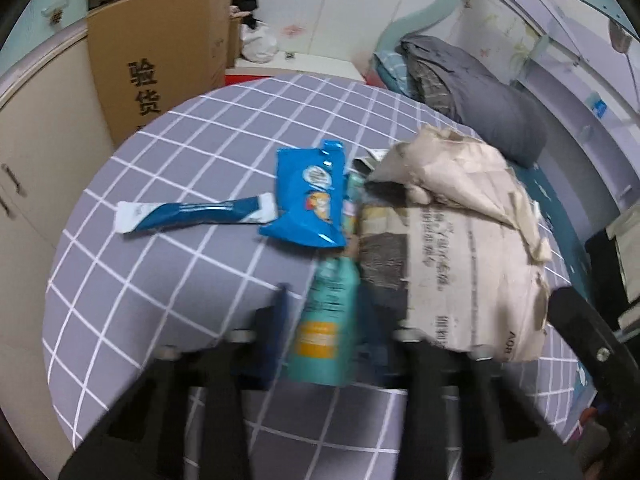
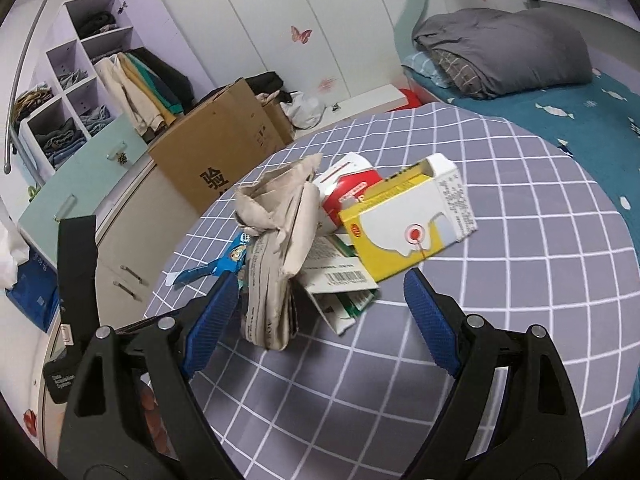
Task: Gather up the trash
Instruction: 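Grasp the teal toothpaste tube with the left tool while the right tool grasps crumpled newspaper, then carry the tube and newspaper over the blue bin and open both tools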
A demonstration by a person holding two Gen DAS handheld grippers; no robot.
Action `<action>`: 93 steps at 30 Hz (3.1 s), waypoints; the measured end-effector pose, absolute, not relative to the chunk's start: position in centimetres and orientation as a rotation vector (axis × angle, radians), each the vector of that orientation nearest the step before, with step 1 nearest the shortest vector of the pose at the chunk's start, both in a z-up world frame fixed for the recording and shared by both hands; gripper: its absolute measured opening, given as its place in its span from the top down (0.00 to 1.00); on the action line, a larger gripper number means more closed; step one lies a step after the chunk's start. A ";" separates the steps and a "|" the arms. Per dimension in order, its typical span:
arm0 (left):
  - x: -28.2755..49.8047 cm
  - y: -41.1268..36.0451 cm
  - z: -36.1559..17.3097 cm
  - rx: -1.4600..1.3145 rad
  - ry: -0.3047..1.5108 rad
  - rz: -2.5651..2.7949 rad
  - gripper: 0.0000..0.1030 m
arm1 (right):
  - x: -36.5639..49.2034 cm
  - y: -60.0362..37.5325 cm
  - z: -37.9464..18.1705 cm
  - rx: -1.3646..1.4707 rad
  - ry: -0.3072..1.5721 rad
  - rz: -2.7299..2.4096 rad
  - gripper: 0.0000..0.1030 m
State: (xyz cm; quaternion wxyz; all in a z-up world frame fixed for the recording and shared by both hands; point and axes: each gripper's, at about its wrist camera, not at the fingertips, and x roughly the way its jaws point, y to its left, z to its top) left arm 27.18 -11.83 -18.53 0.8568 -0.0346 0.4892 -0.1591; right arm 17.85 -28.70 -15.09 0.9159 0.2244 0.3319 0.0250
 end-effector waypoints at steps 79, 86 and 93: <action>16.7 34.0 -19.3 -0.528 0.882 0.277 0.96 | 26.1 18.4 -19.4 0.049 0.836 0.676 0.29; 17.8 33.0 -21.3 -0.518 0.924 0.259 0.96 | 25.9 17.0 -20.2 0.044 0.843 0.630 0.29; 18.8 32.1 -21.5 -0.512 0.934 0.230 0.96 | 25.7 15.3 -19.4 0.048 0.827 0.602 0.29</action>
